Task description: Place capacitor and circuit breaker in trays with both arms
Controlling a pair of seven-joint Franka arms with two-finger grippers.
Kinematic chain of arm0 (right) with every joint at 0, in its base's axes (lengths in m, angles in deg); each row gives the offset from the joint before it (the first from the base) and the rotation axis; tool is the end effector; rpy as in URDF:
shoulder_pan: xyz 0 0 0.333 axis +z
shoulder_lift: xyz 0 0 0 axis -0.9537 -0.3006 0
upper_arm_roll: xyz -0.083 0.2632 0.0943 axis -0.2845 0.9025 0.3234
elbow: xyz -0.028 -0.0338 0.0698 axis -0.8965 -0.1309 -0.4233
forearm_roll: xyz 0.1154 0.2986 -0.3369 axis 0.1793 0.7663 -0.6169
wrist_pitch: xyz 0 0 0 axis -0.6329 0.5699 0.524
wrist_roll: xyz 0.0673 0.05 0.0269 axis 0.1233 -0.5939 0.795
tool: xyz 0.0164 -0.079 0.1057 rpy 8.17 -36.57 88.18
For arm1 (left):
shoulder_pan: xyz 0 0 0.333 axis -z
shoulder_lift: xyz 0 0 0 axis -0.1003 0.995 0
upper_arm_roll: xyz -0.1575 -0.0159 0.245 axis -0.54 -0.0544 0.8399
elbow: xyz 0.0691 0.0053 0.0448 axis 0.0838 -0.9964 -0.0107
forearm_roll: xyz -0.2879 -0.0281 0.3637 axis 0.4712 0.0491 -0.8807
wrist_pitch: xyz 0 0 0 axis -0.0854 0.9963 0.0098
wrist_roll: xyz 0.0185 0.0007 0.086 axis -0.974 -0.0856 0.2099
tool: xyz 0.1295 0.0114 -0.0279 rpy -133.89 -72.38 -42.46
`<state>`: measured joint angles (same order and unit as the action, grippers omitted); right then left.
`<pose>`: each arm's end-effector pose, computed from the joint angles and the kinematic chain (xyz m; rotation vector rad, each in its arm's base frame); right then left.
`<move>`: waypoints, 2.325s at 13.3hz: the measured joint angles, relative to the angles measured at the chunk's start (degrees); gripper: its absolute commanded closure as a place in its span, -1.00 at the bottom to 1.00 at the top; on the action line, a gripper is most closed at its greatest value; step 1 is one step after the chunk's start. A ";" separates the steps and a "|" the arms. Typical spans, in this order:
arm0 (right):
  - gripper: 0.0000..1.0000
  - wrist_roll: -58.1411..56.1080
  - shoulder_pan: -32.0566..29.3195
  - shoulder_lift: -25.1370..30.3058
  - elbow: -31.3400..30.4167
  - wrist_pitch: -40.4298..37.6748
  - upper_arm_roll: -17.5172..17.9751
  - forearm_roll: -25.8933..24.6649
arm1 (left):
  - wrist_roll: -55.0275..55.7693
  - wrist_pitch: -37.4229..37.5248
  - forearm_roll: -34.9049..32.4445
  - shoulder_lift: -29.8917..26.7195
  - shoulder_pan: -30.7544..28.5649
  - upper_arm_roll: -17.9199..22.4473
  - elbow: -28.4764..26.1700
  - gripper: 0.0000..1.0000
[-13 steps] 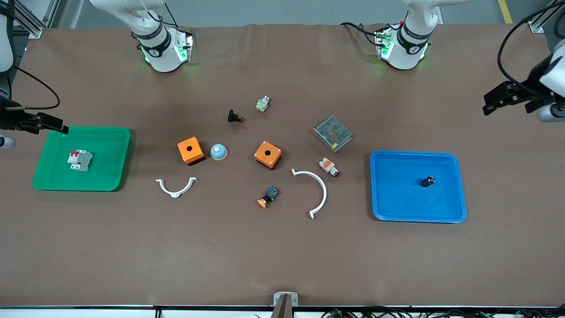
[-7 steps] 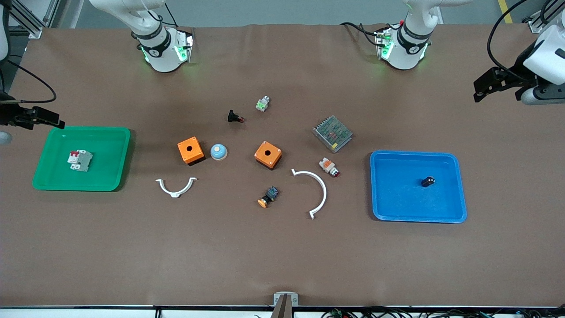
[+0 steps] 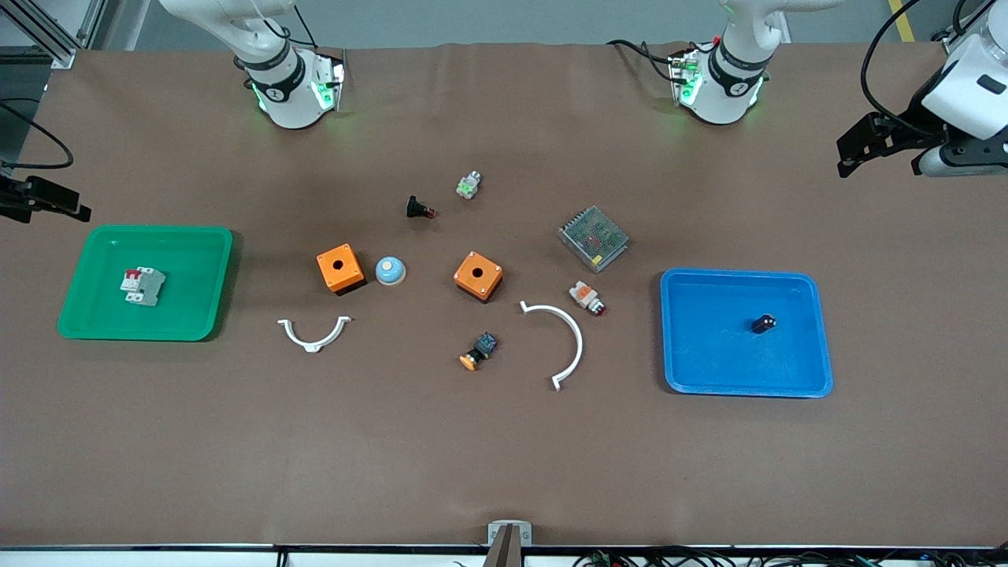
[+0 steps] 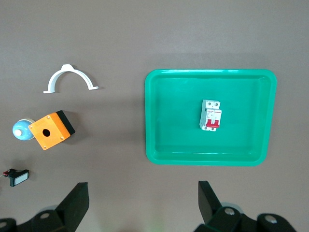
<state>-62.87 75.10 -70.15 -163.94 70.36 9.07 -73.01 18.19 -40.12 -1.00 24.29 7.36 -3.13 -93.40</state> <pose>0.5951 -0.1564 0.4928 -3.0842 0.0285 0.1530 0.5803 -0.0594 0.5882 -3.1118 -0.0018 -0.0128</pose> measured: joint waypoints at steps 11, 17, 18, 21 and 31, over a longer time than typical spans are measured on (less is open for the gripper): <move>-1.00 2.94 -5.32 -1.69 9.79 -1.25 11.52 0.01 | -0.01 -1.17 0.65 1.79 -0.05 0.24 0.96 -1.00; -1.00 9.47 -3.63 -3.25 11.71 -2.13 12.36 0.01 | -0.01 -1.17 0.65 2.42 -0.34 0.79 2.12 -1.00; -1.00 9.50 -3.70 -3.25 11.94 -2.15 12.31 0.01 | -0.01 -1.17 0.65 3.12 -0.37 0.82 3.10 -1.00; -1.00 9.53 -4.18 -3.25 12.89 -2.23 12.25 0.01 | -0.01 -1.17 0.65 4.90 -0.37 0.83 5.24 -1.00; -1.00 9.53 -4.23 -3.29 13.32 -2.62 12.64 0.01 | -1.05 -0.37 0.65 6.11 -0.35 0.83 6.02 -1.00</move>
<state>-53.34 70.88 -73.44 -150.61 67.74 21.71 -73.00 17.14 -40.49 -0.35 30.40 7.01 -2.30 -87.38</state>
